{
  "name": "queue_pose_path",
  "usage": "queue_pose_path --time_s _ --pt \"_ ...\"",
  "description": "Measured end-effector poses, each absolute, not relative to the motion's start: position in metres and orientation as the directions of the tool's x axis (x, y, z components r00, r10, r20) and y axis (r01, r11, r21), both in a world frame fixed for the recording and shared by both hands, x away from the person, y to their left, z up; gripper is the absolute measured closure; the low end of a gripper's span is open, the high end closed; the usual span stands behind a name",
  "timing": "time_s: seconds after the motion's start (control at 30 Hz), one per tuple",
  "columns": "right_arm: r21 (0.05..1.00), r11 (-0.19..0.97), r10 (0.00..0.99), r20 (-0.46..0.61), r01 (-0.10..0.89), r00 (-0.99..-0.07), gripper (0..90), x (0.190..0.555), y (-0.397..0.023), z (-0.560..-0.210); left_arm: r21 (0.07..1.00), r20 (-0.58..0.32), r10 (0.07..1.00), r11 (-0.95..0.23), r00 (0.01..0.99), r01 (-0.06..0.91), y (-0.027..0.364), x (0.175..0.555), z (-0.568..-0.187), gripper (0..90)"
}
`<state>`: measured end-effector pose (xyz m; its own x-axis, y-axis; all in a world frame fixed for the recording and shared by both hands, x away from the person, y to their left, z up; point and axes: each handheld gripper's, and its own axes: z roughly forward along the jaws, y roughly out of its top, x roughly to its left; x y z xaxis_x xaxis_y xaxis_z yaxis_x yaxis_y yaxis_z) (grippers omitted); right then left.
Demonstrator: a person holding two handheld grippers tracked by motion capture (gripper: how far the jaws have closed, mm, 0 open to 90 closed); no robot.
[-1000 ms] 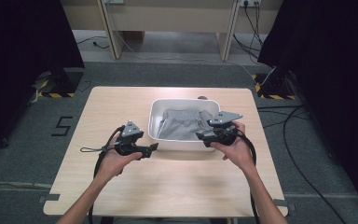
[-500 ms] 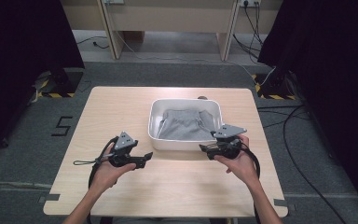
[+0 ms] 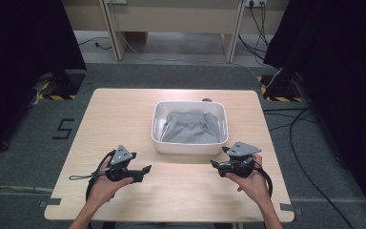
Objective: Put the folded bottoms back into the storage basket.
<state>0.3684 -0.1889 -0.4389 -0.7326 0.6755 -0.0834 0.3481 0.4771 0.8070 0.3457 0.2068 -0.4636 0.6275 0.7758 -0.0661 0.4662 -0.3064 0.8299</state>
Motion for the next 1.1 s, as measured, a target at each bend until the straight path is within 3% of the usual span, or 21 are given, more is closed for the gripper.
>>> queue_pose_path --time_s 0.67,1.1 --pt "0.795 0.455 0.71 -0.052 0.401 -0.702 31.0 0.347 -0.203 -0.482 0.776 -0.053 0.767 -0.371 0.64 0.509 0.213 0.331 -0.506 19.0" --pt "0.706 0.531 0.712 -0.073 0.468 -0.698 27.5 0.341 -0.205 -0.51 0.749 -0.025 0.764 -0.413 0.645 0.518 0.217 0.328 -0.523 14.7"
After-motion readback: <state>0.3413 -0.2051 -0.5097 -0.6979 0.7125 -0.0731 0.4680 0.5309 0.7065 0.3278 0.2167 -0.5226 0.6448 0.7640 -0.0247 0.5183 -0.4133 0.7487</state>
